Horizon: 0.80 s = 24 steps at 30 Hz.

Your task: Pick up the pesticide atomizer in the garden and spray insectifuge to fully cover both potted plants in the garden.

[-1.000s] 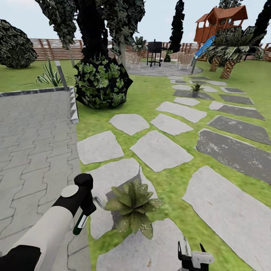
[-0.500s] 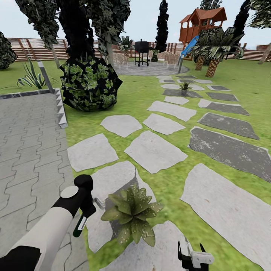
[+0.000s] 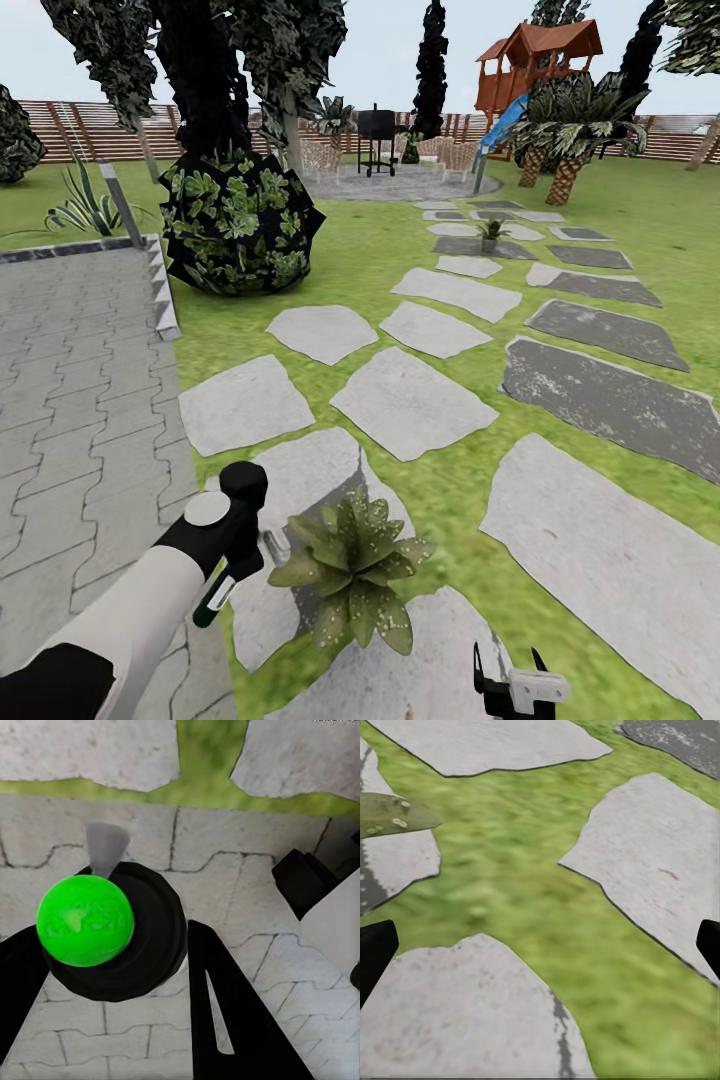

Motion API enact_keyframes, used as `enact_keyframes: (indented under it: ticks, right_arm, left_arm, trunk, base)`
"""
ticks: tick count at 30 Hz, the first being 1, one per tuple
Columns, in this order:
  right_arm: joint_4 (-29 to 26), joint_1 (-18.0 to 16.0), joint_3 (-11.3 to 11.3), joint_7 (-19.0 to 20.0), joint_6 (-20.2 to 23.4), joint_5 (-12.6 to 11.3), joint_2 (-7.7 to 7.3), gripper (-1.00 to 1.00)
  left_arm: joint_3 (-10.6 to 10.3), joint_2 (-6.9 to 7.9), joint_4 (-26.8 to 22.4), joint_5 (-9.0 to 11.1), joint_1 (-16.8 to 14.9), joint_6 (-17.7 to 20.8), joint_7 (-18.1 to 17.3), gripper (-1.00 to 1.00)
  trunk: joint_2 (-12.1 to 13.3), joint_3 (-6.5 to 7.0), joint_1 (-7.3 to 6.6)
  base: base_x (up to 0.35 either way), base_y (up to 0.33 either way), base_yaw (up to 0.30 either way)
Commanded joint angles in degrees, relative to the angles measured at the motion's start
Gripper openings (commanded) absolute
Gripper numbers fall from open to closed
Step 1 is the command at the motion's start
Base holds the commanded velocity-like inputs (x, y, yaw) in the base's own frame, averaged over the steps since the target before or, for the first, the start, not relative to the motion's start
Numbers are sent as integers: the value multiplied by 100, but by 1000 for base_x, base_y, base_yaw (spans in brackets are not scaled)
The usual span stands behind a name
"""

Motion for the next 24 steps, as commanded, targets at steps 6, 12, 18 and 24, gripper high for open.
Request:
enact_keyframes:
  ticks: [6,12,18,24]
  right_arm:
    - [2,-3,49,-44,105,-22,12,100]
    - [1,-3,49,-44,111,-32,18,100]
    - [1,-3,49,-44,111,-37,18,100]
    - [1,-3,49,-44,111,-37,17,100]
  left_arm:
    - [-22,-19,-14,-89,-83,57,-58,-100]
    - [-34,-171,-9,-98,-156,56,-58,-100]
    - [-217,-188,-6,-100,-156,65,-58,-100]
    - [-173,-117,1,-582,-141,65,-58,-100]
  trunk:
    - [-2,-5,-1]
    - [-2,-5,-1]
    - [-2,-5,-1]
    - [-2,-5,-1]
  base:
    - [0,0,0]
    - [0,0,-31]
    - [0,0,-262]
    - [-35,30,-177]
